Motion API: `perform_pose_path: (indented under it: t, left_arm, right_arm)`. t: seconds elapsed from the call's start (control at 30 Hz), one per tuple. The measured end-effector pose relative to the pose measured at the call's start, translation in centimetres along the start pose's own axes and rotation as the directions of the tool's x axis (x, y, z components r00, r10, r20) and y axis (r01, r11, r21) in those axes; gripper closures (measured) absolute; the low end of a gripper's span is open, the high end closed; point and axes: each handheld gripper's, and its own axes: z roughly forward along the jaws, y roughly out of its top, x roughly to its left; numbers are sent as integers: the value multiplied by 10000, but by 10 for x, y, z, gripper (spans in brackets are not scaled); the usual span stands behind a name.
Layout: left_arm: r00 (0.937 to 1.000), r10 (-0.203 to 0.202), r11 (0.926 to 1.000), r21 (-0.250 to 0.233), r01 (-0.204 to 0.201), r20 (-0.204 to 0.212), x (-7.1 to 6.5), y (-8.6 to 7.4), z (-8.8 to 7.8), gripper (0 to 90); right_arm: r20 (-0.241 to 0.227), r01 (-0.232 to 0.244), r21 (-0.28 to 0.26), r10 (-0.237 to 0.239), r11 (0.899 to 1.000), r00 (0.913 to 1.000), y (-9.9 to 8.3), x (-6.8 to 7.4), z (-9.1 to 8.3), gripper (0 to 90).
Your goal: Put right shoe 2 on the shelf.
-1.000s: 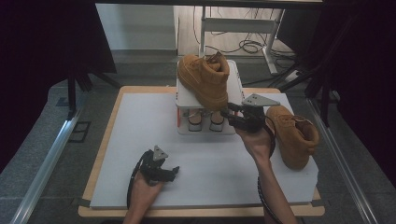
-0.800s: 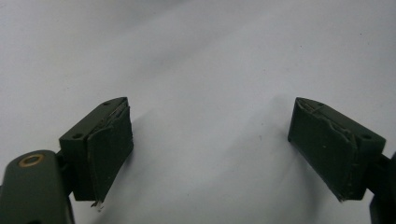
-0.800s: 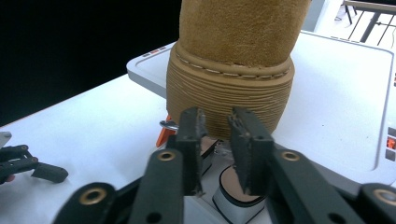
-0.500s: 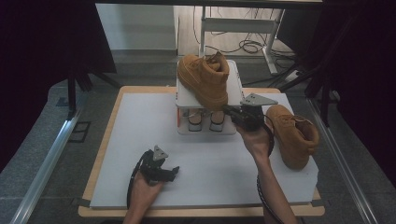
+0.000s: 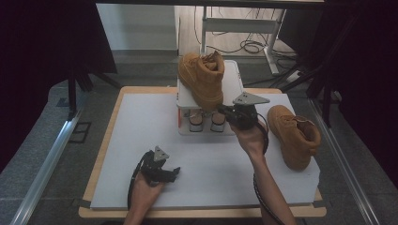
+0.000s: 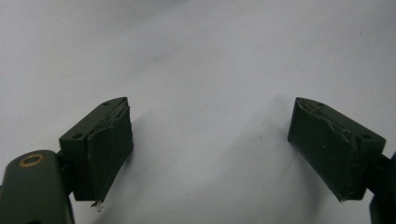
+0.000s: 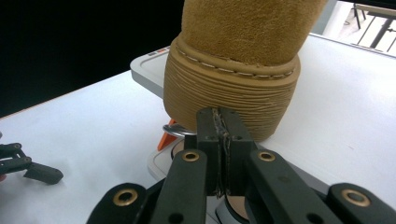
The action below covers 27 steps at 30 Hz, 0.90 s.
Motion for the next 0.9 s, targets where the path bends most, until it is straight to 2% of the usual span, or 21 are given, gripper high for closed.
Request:
perform_pose_path:
  t: [0.53, 0.77, 0.9]
  left_arm:
    - [10000, -38, 10000, -44, 38, 12, 0, 0, 0, 138]
    - [10000, 8, 10000, -3, -8, 9, 0, 0, 0, 138]
    - [10000, 5, 10000, -8, -5, 14, 0, 0, 0, 138]
  right_arm:
    - [-564, 368, 141, -359, 9992, 9978, 14, 19, 32, 896]
    - [-734, 478, 170, -465, 9987, 9962, 19, 28, 45, 896]
    - [-667, 618, 176, -605, 9979, 9959, 22, 34, 51, 896]
